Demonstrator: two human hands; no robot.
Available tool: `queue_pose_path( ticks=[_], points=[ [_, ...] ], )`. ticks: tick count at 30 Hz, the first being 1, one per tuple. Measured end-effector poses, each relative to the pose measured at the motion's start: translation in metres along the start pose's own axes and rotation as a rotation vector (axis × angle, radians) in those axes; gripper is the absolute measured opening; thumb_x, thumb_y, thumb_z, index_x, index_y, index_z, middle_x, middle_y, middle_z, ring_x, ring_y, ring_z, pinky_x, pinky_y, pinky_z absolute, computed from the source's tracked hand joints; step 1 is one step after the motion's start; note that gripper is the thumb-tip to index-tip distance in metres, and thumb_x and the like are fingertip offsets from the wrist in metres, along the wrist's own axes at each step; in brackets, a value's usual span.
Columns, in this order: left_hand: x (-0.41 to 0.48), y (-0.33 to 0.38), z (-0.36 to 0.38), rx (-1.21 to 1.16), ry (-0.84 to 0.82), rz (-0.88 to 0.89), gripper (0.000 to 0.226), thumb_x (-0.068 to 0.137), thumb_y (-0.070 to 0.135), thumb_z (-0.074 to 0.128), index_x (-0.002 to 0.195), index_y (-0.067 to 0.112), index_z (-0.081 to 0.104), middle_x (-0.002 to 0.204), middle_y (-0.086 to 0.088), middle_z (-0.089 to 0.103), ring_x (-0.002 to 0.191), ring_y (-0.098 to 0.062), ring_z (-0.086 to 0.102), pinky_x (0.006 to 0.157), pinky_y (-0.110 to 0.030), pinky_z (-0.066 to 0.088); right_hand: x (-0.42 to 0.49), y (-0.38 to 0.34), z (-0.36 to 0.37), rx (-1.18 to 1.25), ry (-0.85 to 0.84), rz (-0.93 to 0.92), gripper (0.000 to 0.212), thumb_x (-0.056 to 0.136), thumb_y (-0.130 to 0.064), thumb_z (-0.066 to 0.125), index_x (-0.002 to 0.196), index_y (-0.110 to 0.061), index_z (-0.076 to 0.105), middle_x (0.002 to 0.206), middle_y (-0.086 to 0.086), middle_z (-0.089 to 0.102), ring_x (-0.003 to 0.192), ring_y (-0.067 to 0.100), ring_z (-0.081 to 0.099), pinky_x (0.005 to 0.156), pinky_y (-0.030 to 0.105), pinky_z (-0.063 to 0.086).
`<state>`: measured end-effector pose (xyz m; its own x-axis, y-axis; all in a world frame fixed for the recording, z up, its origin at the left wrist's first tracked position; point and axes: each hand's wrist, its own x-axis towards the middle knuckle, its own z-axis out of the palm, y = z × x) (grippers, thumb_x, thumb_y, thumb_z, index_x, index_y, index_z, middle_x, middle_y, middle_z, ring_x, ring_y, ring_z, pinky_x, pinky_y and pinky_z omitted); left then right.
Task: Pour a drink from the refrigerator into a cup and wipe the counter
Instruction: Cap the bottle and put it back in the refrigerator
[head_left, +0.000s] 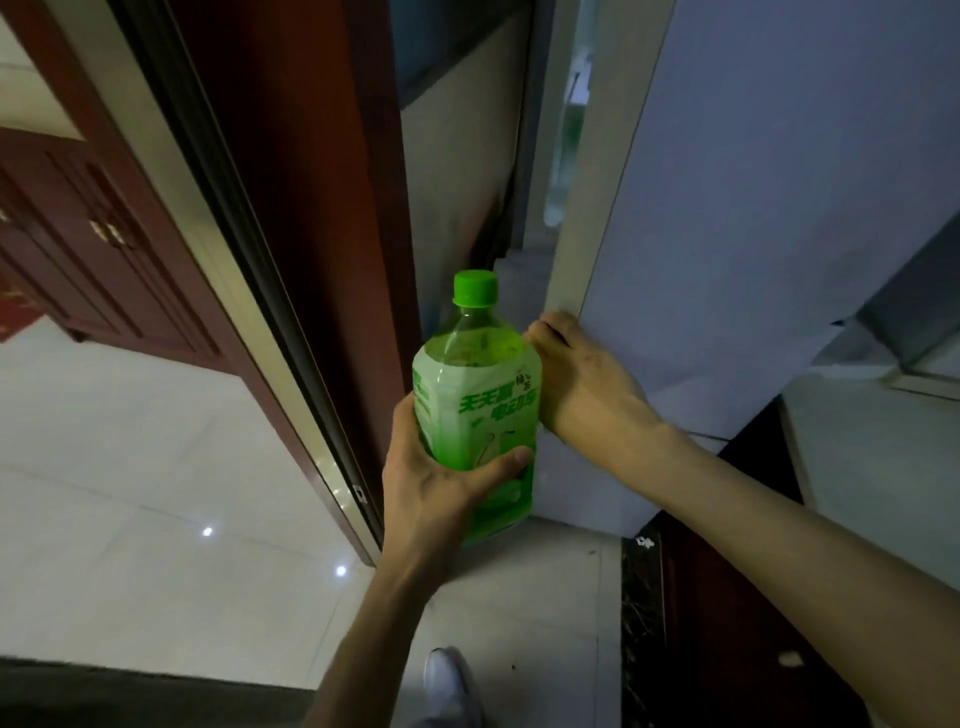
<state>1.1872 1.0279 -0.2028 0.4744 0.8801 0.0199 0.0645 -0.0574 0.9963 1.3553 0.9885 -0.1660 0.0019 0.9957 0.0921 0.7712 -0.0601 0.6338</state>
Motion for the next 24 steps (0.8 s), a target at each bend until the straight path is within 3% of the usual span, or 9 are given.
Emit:
queue_pose_path(
  ticks=[3,6,9,14,19,24],
  points=[
    [-0.035,-0.002,0.004,-0.01,-0.039,-0.001,0.093,0.048,0.037,0.094,0.128,0.023,0.048,0.113,0.006,0.067,0.102,-0.009,0.067,0.079,-0.035,0.062,-0.048,-0.007,-0.005,0.007,0.132,0.004,0.035,0.075,-0.002,0.033,0.063,-0.009,0.066,0.075,0.01,0.062,0.085,0.033,0.06,0.098,0.043,0.037],
    [-0.067,-0.003,0.01,0.006,-0.085,0.0,0.087,0.055,0.024,0.094,0.129,0.022,0.047,0.114,0.006,0.066,0.102,-0.007,0.066,0.077,-0.031,0.061,-0.097,-0.012,-0.013,0.032,0.118,0.039,0.021,0.072,0.004,0.051,0.06,-0.006,0.065,0.071,0.012,0.06,0.084,0.032,0.057,0.095,0.04,0.032],
    [-0.094,-0.005,0.021,0.033,-0.134,0.01,0.081,0.059,0.018,0.092,0.126,0.02,0.049,0.111,0.008,0.066,0.101,-0.008,0.066,0.077,-0.029,0.06,-0.143,-0.016,-0.018,0.068,0.087,0.041,0.034,0.077,0.004,0.036,0.066,-0.007,0.066,0.073,0.01,0.059,0.084,0.031,0.054,0.091,0.039,0.03],
    [-0.125,-0.006,0.046,0.015,-0.247,-0.008,0.08,0.057,0.021,0.094,0.123,0.021,0.05,0.112,0.006,0.067,0.103,-0.013,0.067,0.08,-0.036,0.061,-0.213,-0.012,-0.027,0.154,-0.058,0.109,0.012,0.072,-0.009,0.064,0.08,-0.014,0.072,0.085,0.006,0.062,0.093,0.029,0.053,0.093,0.039,0.03],
    [-0.142,0.002,0.075,-0.032,-0.348,-0.013,0.084,0.045,0.044,0.09,0.118,0.029,0.051,0.11,0.008,0.068,0.1,-0.011,0.068,0.081,-0.042,0.061,-0.257,-0.01,-0.034,0.207,-0.12,0.241,0.011,0.078,-0.015,0.061,0.085,-0.017,0.07,0.092,0.002,0.06,0.096,0.025,0.051,0.094,0.039,0.03],
    [-0.147,0.007,0.098,-0.04,-0.414,-0.004,0.083,0.049,0.036,0.093,0.121,0.026,0.053,0.112,0.005,0.069,0.101,-0.013,0.069,0.081,-0.042,0.061,-0.292,-0.003,-0.041,0.247,-0.131,0.405,0.022,0.083,-0.017,0.048,0.096,-0.015,0.065,0.104,0.003,0.055,0.101,0.025,0.048,0.086,0.036,0.032]
  ],
)
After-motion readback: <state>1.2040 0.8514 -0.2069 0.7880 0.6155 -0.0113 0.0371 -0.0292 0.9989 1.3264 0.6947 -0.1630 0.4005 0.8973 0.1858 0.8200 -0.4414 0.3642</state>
